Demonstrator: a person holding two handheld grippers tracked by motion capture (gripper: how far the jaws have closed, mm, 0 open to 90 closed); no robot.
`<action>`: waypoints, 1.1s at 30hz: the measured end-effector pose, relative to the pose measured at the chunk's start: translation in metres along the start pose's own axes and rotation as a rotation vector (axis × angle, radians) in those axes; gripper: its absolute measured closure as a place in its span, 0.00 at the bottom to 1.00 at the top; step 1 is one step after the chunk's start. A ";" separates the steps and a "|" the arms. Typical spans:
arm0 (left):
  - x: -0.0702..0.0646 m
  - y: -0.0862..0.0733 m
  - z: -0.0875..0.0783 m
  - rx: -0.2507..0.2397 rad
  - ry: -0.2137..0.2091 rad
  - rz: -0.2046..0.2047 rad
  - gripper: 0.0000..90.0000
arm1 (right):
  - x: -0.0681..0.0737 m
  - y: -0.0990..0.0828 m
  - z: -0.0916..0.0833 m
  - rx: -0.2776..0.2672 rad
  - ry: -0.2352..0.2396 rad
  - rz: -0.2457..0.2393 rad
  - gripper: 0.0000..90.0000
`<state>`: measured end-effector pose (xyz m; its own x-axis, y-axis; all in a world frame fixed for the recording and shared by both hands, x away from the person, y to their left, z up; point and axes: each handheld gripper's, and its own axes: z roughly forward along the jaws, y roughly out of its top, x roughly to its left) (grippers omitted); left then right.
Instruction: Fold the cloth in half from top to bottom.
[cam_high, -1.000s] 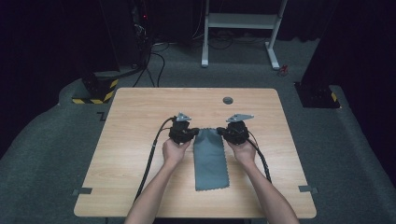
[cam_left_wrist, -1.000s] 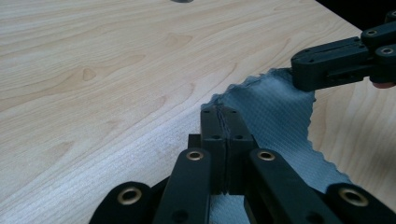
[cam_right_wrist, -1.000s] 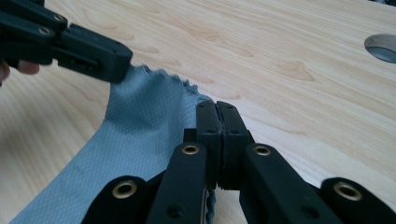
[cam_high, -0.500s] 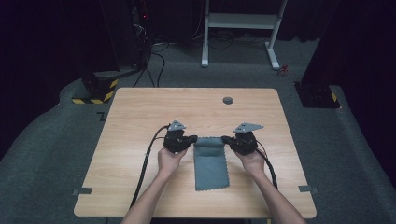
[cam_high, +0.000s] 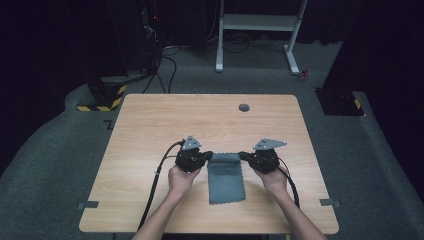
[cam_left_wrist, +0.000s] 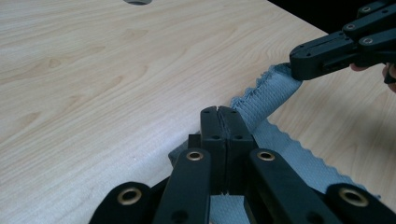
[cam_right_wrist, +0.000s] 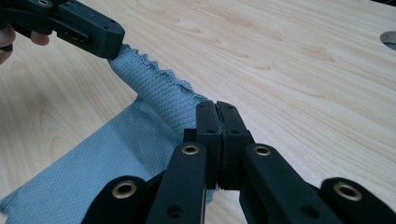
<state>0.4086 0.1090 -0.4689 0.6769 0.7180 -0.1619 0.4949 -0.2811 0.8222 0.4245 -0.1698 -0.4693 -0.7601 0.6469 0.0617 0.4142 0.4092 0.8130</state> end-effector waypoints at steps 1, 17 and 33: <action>-0.002 -0.002 0.000 0.004 -0.003 0.006 0.99 | 0.001 -0.001 -0.001 0.002 0.001 0.000 0.99; -0.021 -0.030 -0.009 0.006 -0.061 0.012 0.99 | 0.019 -0.028 -0.015 0.009 0.038 -0.026 0.99; -0.036 -0.056 -0.010 0.075 -0.062 0.082 0.99 | 0.038 -0.055 -0.015 0.052 0.073 -0.069 0.99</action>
<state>0.3512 0.1056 -0.5037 0.7479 0.6507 -0.1313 0.4744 -0.3856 0.7914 0.3655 -0.1769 -0.5030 -0.8212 0.5685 0.0501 0.3839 0.4853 0.7856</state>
